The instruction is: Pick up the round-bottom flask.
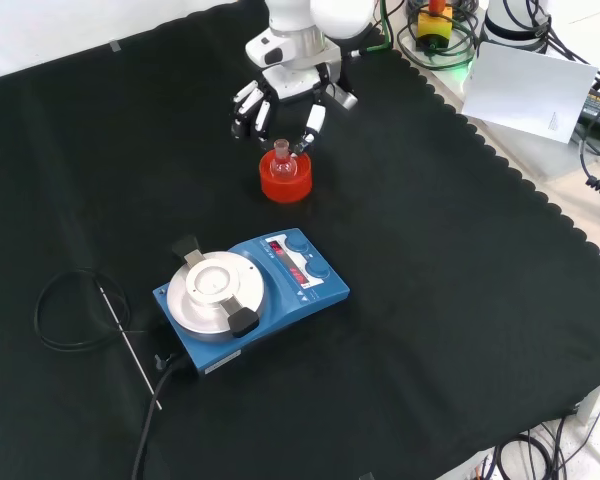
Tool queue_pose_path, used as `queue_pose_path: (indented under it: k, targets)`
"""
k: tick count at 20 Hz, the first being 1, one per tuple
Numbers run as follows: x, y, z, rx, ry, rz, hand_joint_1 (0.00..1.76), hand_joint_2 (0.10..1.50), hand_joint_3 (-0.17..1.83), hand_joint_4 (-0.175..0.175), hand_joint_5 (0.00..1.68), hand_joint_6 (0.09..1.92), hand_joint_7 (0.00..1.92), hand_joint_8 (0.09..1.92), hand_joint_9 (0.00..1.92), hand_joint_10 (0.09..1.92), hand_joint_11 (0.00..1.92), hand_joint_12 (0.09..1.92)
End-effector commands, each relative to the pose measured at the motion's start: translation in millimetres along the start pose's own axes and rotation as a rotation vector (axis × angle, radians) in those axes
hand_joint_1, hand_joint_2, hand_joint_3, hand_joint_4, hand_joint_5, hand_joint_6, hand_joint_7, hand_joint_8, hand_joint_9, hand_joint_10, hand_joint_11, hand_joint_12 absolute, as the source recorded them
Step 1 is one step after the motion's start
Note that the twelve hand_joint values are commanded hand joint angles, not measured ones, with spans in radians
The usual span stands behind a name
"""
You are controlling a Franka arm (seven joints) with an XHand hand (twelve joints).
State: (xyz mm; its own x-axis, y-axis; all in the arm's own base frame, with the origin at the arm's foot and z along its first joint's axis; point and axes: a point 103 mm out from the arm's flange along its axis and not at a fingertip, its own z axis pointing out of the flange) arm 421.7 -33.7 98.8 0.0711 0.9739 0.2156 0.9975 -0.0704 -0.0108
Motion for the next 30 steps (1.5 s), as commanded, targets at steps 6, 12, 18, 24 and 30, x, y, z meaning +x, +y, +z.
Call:
queue_pose_path:
  k: [6, 12, 18, 24, 30]
  targets:
    - [3, -2, -21, 0.011, -0.001, -0.016, 1.08, 0.75, 0.61, 0.145, 1.12, 0.93, 0.46, 0.63, 0.71, 0.54, 0.40, 1.30]
    - [10, -6, -44, 0.028, -0.009, -0.029, 1.10, 0.70, 0.70, 0.131, 1.14, 0.92, 0.47, 0.63, 0.71, 0.53, 0.41, 1.30]
    - [22, -10, -63, 0.052, -0.023, -0.049, 1.10, 0.68, 0.72, 0.129, 1.15, 0.91, 0.47, 0.63, 0.72, 0.53, 0.41, 1.30]
    - [30, -8, -82, 0.040, 0.000, -0.037, 1.11, 0.66, 0.74, 0.117, 1.17, 0.90, 0.47, 0.63, 0.72, 0.53, 0.41, 1.30]
    - [37, -5, -88, 0.036, 0.002, -0.036, 1.11, 0.66, 0.75, 0.113, 1.17, 0.89, 0.47, 0.63, 0.72, 0.53, 0.41, 1.30]
